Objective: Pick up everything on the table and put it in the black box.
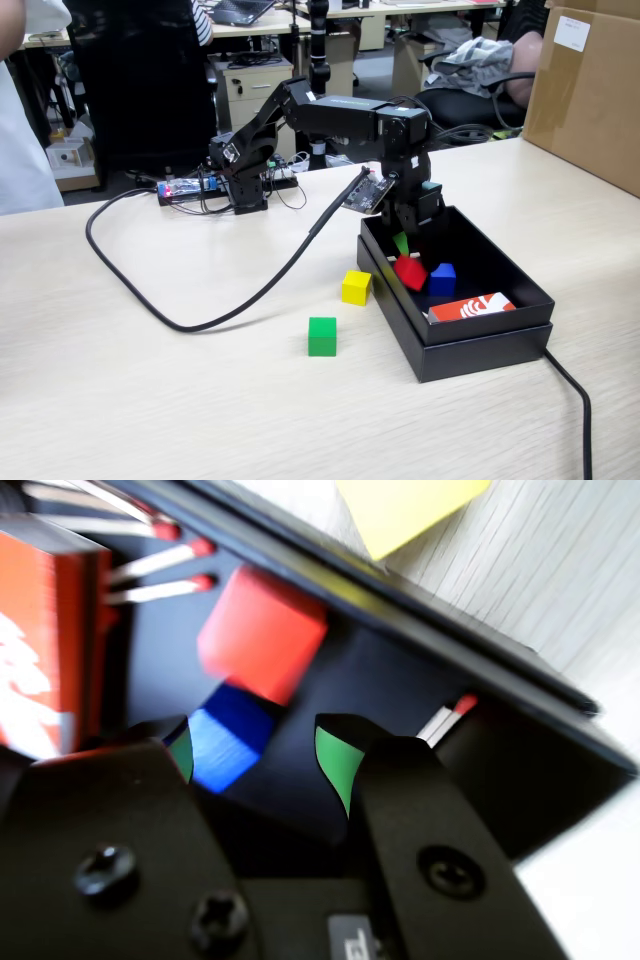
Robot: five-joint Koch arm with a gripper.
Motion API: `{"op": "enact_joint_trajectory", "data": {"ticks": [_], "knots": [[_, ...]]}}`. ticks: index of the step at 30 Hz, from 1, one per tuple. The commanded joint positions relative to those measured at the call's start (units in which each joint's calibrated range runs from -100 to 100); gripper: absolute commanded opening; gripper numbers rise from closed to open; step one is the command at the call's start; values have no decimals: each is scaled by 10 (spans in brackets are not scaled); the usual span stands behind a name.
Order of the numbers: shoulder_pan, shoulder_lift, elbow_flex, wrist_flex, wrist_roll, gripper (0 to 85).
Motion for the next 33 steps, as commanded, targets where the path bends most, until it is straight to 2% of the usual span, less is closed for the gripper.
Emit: {"op": "enact_joint_trajectory", "data": {"ticks": [1, 7, 12, 15, 18, 26, 33], "knots": [[-12, -142, -4, 2, -1, 279], [-46, -285, -24, 2, -11, 278], [-105, -311, -24, 3, -41, 278], [-125, -262, -27, 3, -46, 281], [-140, -182, -25, 3, -48, 383], [-151, 9, 70, 3, -46, 391], [-151, 96, 132, 3, -46, 390]]}}
